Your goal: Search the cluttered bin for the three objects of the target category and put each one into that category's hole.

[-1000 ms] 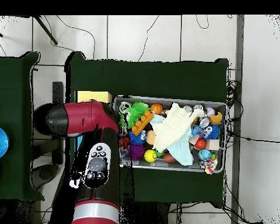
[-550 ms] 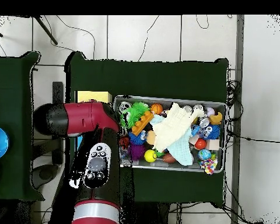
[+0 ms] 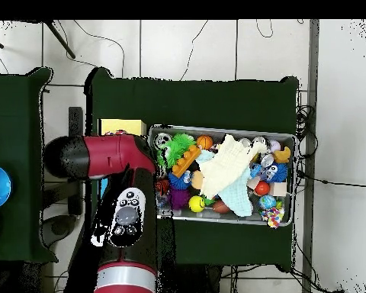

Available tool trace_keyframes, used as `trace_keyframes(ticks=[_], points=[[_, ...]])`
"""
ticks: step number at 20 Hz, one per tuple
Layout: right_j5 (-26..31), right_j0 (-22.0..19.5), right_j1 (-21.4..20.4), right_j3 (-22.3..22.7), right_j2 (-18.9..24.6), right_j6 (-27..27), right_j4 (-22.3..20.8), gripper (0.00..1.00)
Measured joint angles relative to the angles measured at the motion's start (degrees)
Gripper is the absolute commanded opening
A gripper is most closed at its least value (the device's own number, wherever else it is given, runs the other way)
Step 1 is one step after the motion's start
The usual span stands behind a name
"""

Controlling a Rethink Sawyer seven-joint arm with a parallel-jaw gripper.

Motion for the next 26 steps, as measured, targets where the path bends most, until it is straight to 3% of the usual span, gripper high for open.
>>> trace_keyframes(ticks=[26], points=[[-0.8, -1.5, -0.5, 0.9, 1.7, 0.0, 0.0, 0.0]])
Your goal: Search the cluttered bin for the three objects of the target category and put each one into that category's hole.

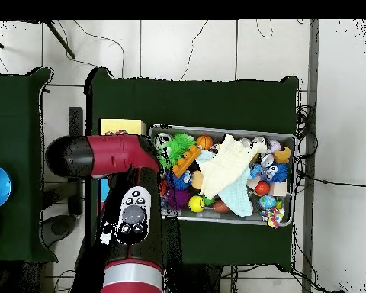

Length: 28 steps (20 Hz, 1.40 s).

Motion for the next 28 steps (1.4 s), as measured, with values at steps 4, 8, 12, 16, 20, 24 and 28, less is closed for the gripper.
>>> trace_keyframes(ticks=[4, 8, 12, 16, 20, 24, 28], points=[[0.0, -0.4, -0.1, 0.2, 0.5, 0.0, 0.0, 0.0], [-0.1, -0.9, -0.3, 0.4, 1.0, 0.0, 0.0, 0.0], [-0.6, -1.5, -0.4, 0.6, 1.6, 0.0, 0.0, 0.0], [-1.6, -2.0, -0.4, 0.6, 2.1, 0.0, 0.0, 0.0], [-1.8, -2.1, -0.5, 0.8, 2.3, 0.0, 0.0, 0.0], [-1.8, -2.2, -0.5, 0.8, 2.3, 0.0, 0.0, 0.0], [-2.0, -2.2, -0.5, 0.9, 2.4, 0.0, 0.0, 0.0]])
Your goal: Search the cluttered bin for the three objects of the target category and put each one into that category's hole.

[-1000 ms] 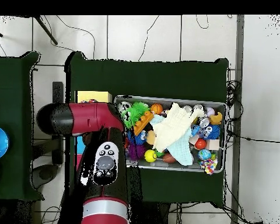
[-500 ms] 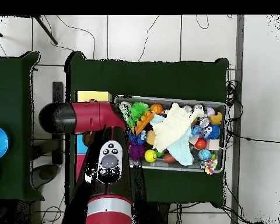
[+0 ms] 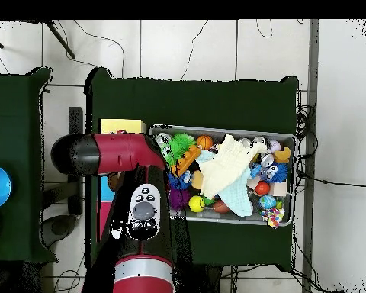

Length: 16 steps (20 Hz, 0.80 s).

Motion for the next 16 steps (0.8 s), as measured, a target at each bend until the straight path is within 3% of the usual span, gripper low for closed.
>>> trace_keyframes(ticks=[16], points=[[-0.5, 0.0, -0.1, 0.2, 0.0, 0.0, 0.0, 0.0]])
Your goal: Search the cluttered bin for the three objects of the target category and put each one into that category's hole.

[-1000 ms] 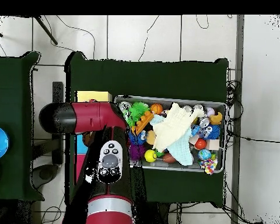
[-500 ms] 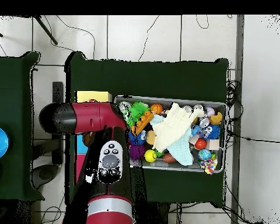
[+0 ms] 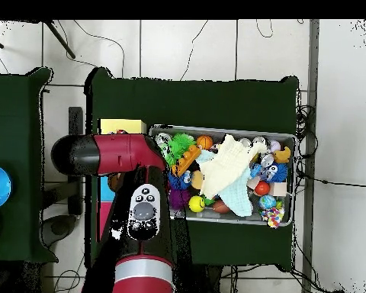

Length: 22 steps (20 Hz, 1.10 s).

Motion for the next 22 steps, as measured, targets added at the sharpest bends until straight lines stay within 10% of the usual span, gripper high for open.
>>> trace_keyframes(ticks=[22], points=[[-3.9, -2.3, -1.6, 3.6, 2.7, 0.0, 0.0, 0.0]])
